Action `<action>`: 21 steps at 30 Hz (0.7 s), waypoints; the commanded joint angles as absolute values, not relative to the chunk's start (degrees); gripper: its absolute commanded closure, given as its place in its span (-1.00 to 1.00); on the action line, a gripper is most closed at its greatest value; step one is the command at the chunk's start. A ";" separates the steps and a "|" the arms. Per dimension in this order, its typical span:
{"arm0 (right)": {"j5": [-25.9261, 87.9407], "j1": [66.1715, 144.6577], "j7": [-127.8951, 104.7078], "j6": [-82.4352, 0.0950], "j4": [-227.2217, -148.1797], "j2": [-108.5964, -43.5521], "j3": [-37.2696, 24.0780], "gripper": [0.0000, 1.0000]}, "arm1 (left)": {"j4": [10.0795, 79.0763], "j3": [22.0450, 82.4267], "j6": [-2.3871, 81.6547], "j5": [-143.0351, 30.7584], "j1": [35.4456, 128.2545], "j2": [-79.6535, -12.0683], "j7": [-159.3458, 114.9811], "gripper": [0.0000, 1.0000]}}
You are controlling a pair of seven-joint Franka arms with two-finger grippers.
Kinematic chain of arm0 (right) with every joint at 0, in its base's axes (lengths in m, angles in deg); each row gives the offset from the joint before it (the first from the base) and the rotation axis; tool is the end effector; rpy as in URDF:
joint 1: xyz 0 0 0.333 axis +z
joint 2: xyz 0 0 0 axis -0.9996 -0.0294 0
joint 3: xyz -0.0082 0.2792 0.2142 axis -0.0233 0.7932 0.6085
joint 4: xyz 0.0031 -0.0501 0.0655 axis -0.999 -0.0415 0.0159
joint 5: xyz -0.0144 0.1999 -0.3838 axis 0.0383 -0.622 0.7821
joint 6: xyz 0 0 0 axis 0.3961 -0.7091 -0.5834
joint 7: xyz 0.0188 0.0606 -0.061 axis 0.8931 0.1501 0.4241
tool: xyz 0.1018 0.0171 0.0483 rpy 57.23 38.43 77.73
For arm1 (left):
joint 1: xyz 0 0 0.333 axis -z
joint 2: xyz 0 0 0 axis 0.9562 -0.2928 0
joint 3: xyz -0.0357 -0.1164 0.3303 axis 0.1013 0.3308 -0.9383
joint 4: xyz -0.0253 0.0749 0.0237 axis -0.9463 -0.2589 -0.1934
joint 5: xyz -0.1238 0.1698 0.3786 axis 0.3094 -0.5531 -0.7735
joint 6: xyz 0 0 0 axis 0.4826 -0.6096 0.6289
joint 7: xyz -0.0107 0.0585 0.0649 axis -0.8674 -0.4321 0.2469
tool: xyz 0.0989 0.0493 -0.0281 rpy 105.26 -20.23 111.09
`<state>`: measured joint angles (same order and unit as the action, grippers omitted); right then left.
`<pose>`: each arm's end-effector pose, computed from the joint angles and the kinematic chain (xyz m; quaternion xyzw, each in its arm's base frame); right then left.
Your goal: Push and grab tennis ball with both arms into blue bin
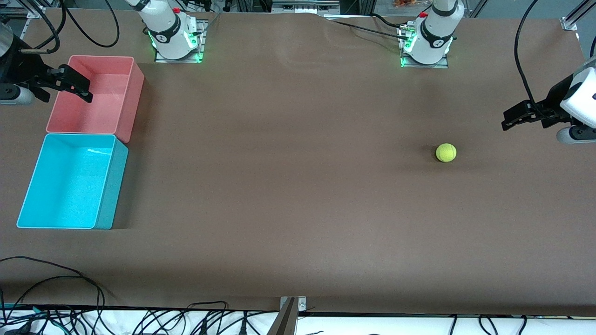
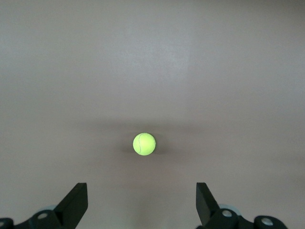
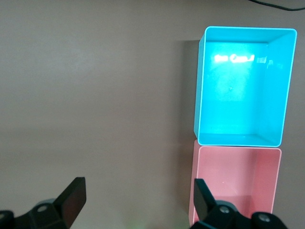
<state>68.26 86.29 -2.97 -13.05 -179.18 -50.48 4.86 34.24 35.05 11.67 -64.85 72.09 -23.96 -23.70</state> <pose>0.5769 0.0408 0.6680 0.9999 0.0032 -0.0081 0.0052 0.6139 -0.0020 0.6198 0.9985 0.0415 -0.0349 0.0014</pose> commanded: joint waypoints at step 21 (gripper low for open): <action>67.68 86.12 -3.75 -12.03 -178.24 -50.24 5.00 -1.00 | 33.99 35.14 12.03 -63.72 71.75 -24.11 -24.41 -1.00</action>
